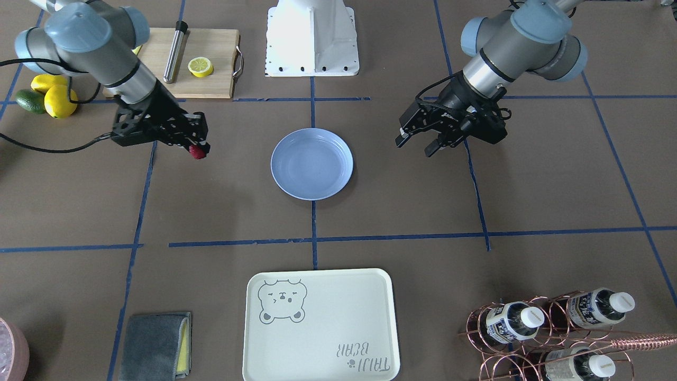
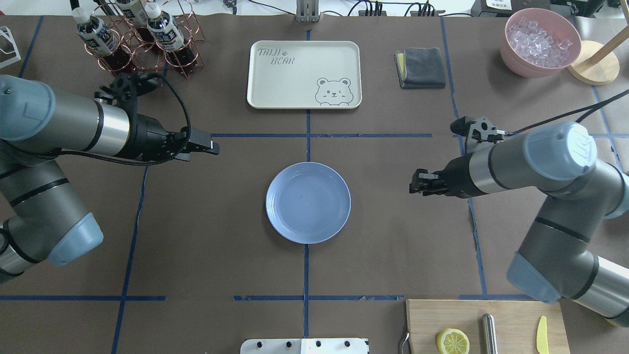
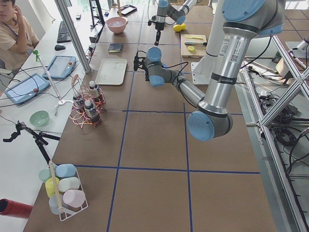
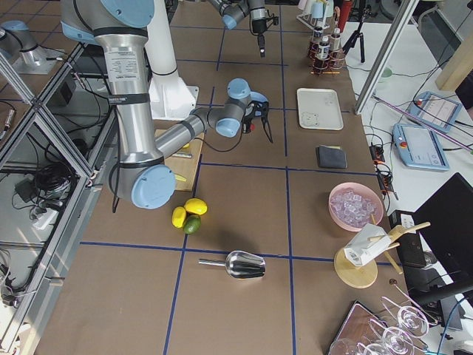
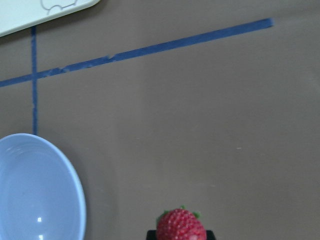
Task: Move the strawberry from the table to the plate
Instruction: 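Carry the strawberry over the plate with the right gripper while the left gripper withdraws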
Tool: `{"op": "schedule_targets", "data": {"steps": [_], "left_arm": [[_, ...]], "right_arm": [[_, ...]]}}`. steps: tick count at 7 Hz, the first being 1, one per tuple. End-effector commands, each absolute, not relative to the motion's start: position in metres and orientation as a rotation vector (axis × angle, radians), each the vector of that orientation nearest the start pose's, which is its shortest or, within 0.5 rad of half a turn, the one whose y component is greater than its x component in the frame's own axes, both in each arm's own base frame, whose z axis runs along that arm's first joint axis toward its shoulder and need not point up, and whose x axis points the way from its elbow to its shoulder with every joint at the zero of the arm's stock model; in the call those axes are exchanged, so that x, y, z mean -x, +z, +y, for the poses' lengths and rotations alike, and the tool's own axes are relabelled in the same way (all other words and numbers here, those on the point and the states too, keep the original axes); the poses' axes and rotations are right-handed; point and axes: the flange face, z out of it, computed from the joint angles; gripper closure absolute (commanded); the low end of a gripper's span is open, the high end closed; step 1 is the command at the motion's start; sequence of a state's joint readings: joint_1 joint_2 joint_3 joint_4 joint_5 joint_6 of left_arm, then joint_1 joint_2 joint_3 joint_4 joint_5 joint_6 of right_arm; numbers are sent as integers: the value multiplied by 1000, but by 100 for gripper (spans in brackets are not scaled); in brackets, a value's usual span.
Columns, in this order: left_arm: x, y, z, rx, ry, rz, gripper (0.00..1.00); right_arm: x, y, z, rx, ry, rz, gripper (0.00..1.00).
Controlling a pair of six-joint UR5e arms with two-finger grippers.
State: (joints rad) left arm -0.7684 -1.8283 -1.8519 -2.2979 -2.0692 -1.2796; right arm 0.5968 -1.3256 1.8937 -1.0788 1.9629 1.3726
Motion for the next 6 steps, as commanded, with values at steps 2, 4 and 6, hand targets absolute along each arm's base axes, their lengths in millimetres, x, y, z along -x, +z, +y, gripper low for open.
{"op": "schedule_targets", "data": {"steps": [2, 4, 6], "left_arm": [[-212, 389, -424, -437, 4, 1089, 17], [-206, 397, -427, -445, 2, 1072, 16], [-206, 398, -427, -443, 2, 1070, 15]], "right_arm": [[547, 218, -391, -63, 171, -1056, 100], [590, 216, -368, -75, 165, -1024, 100], [624, 217, -381, -68, 173, -981, 100]]}}
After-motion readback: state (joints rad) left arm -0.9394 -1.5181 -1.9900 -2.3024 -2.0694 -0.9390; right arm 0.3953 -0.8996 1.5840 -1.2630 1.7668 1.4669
